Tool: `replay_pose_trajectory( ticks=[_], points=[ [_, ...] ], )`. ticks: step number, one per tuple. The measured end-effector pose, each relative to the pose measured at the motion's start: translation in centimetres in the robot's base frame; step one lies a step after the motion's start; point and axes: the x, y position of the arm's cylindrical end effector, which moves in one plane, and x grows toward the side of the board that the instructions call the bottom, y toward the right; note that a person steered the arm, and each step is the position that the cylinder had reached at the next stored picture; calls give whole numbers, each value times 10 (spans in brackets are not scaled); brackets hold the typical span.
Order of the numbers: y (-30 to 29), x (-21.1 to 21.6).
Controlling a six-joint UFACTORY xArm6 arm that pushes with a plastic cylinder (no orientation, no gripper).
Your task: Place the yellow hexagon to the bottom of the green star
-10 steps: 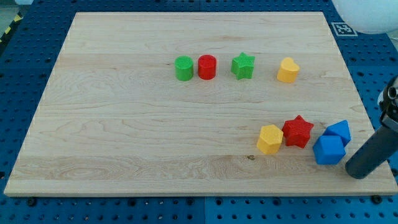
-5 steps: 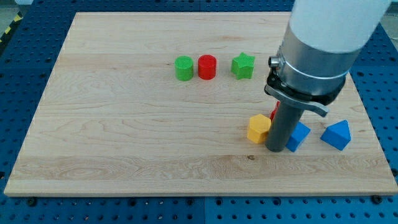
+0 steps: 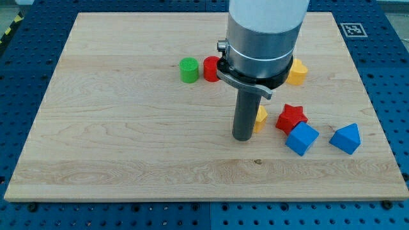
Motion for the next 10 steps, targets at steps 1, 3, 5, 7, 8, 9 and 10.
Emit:
replay_pose_trajectory(
  ticks=[1,3,5,7,8,9,10],
  points=[
    [2,-7],
    [62,-9],
    [78,-13],
    [41,-32],
    [24,-53],
    [14,-55],
    [18,-55]
  ],
)
